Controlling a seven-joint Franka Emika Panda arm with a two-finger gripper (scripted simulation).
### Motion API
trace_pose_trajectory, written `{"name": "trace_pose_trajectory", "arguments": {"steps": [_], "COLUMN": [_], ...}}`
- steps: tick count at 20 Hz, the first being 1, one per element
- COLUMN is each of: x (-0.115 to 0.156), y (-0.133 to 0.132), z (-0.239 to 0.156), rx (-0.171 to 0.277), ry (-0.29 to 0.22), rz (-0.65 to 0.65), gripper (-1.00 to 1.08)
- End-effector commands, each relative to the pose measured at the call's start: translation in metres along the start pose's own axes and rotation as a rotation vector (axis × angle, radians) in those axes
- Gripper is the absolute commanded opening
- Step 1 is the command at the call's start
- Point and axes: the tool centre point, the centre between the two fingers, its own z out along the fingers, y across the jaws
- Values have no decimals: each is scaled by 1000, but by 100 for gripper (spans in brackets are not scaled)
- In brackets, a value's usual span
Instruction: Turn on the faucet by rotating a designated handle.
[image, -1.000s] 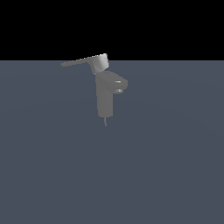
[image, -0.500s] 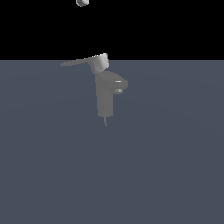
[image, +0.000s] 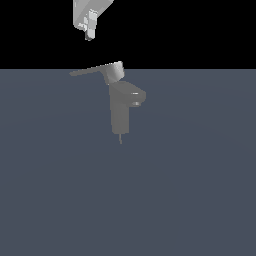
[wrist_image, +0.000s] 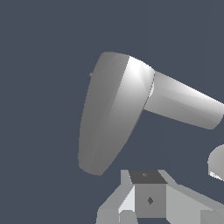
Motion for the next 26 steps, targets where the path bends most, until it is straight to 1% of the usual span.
{"name": "trace_pose_trajectory", "arguments": {"steps": [1,8,13,19,26], "x": [2,4,3,1,0], "y": [-17,-59,-81,-97,-102], "z": [13,51,73,91,97], "rx": [-13,-45,-60,-69,-71], "ry": [9,50,80,105,114], "rz": [61,217,298,356,375], "gripper": [-100,-100,-100,-100,-100]}}
